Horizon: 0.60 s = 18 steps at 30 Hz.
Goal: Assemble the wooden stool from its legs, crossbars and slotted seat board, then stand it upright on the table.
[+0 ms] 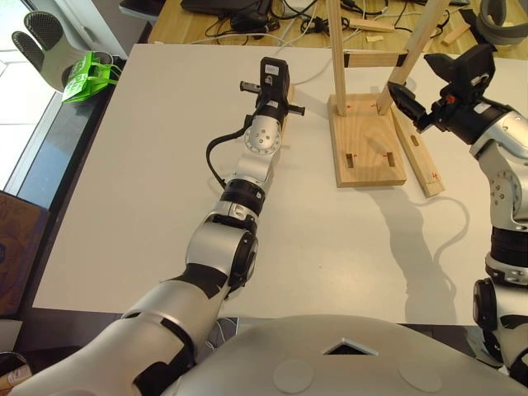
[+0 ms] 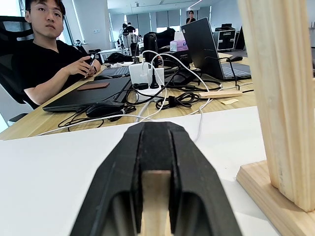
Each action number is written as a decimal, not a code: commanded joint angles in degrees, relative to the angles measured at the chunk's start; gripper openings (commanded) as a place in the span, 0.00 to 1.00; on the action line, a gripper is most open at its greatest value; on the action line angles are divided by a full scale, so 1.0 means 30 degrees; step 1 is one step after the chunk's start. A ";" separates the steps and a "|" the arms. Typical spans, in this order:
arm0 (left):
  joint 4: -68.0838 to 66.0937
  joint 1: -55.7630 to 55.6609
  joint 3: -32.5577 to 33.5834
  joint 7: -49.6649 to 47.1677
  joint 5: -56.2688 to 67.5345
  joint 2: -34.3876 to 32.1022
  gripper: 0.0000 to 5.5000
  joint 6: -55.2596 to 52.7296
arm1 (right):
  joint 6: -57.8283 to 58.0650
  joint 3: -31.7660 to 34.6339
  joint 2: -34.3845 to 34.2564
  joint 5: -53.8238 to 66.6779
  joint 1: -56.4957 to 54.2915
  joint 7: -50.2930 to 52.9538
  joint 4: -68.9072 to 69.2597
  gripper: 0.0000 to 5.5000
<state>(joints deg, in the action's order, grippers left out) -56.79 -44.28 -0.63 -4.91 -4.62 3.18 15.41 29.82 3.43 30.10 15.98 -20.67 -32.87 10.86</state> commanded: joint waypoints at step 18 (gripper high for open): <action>0.5913 -0.0046 -0.0738 -0.0027 -0.0553 -0.0126 0.48 -0.2984 | 0.0151 0.0040 0.0050 0.0050 0.0202 0.0042 0.0662 0.70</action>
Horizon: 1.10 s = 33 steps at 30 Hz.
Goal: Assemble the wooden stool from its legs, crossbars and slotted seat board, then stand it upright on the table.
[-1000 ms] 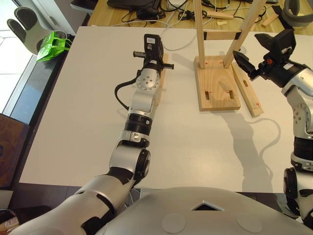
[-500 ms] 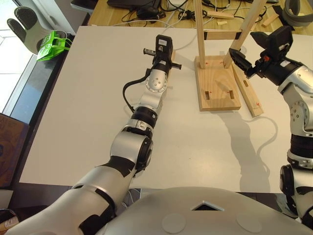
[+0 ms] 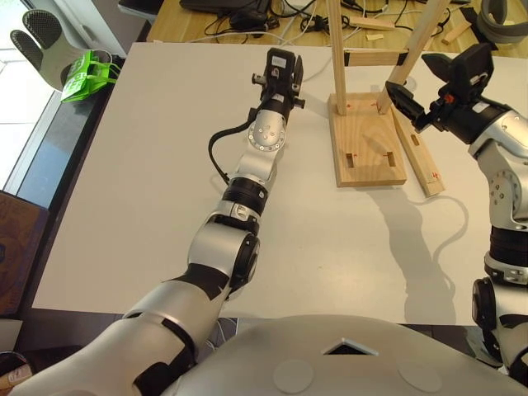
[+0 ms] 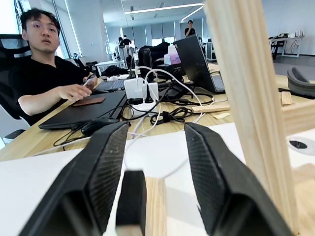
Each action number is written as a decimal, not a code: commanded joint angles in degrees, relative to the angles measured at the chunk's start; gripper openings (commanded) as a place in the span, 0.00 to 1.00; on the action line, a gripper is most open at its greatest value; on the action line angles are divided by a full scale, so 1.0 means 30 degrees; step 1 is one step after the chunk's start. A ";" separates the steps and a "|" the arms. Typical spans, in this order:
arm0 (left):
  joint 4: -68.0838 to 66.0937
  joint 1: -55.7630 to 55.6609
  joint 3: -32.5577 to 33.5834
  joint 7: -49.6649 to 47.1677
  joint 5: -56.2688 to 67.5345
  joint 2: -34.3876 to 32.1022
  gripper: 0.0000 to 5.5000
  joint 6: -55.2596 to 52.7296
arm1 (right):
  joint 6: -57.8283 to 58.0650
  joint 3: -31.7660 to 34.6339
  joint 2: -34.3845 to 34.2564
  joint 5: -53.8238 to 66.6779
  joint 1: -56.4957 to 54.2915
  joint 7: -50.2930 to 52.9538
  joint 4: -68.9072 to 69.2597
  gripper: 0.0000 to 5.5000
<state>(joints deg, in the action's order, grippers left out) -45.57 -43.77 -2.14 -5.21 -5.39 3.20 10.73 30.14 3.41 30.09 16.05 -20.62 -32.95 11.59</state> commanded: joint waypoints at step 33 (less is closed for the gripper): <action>-0.2471 -1.0627 0.3525 0.1638 0.3425 -0.1692 0.58 -0.4599 | -0.0767 -0.0532 -0.0193 -0.0537 0.0168 0.0325 0.0137 0.70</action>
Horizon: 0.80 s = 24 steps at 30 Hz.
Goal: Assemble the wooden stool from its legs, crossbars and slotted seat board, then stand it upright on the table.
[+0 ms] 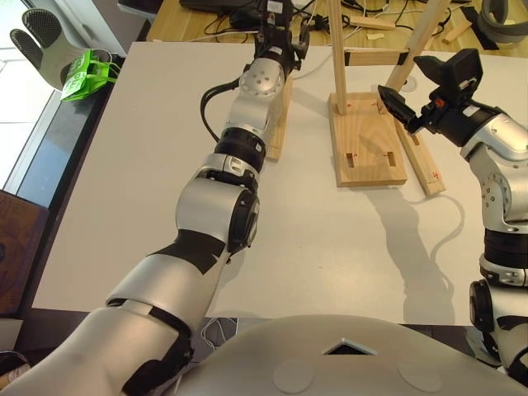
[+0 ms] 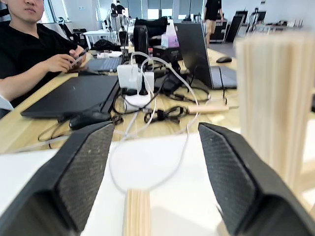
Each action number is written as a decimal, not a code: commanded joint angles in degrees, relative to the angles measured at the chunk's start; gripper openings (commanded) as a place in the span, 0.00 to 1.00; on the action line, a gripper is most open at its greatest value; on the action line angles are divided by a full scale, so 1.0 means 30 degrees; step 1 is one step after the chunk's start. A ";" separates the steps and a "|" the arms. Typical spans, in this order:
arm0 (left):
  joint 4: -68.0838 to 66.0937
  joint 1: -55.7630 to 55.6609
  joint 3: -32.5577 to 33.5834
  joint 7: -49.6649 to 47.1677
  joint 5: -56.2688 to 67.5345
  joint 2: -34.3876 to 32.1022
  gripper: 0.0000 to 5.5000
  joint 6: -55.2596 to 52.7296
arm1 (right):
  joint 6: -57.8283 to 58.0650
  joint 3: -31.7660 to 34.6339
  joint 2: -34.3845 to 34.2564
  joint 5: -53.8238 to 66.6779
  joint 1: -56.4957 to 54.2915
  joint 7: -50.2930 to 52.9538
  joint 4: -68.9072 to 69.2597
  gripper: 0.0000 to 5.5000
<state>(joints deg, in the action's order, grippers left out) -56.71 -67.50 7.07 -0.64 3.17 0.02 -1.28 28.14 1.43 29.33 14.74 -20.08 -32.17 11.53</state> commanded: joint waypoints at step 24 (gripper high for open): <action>-0.4338 -0.2178 0.0692 0.1143 0.0308 0.0385 0.58 -0.0717 | -0.0246 -0.0165 -0.0467 -0.0250 -0.0009 0.0268 0.0327 0.70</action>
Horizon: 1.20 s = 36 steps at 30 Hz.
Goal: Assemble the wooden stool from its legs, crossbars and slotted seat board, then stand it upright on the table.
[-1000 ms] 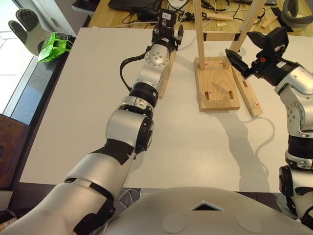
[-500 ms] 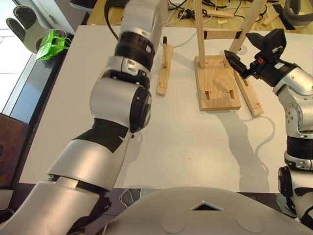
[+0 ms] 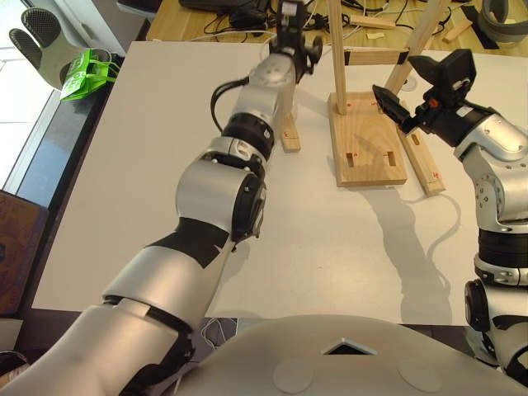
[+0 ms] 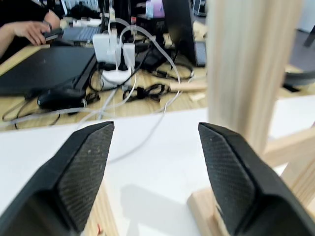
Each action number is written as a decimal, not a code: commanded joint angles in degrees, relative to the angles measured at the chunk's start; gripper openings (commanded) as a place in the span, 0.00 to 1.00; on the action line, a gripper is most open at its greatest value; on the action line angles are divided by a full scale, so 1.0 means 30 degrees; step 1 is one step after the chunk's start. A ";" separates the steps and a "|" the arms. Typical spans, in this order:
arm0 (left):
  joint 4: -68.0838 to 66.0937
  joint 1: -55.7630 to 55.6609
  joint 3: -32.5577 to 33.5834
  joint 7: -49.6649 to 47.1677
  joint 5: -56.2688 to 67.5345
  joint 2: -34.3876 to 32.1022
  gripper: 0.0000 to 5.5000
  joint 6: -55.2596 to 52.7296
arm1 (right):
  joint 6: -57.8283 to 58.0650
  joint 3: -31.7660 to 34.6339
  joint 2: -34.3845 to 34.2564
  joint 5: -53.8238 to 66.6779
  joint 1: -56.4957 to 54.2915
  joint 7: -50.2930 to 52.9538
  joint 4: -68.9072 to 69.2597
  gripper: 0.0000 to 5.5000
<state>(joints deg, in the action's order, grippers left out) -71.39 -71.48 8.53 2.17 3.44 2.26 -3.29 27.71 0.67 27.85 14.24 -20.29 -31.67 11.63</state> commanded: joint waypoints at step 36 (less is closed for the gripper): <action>-0.0695 0.4019 -0.2041 1.4680 -0.1498 -0.5275 0.58 0.6762 | 0.0107 -0.0175 -0.0066 0.0051 -0.0137 -0.0040 0.0331 0.70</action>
<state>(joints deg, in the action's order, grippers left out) -72.98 -59.79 3.60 46.73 0.55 -13.39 15.75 27.30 0.20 27.71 14.24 -20.33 -31.82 11.81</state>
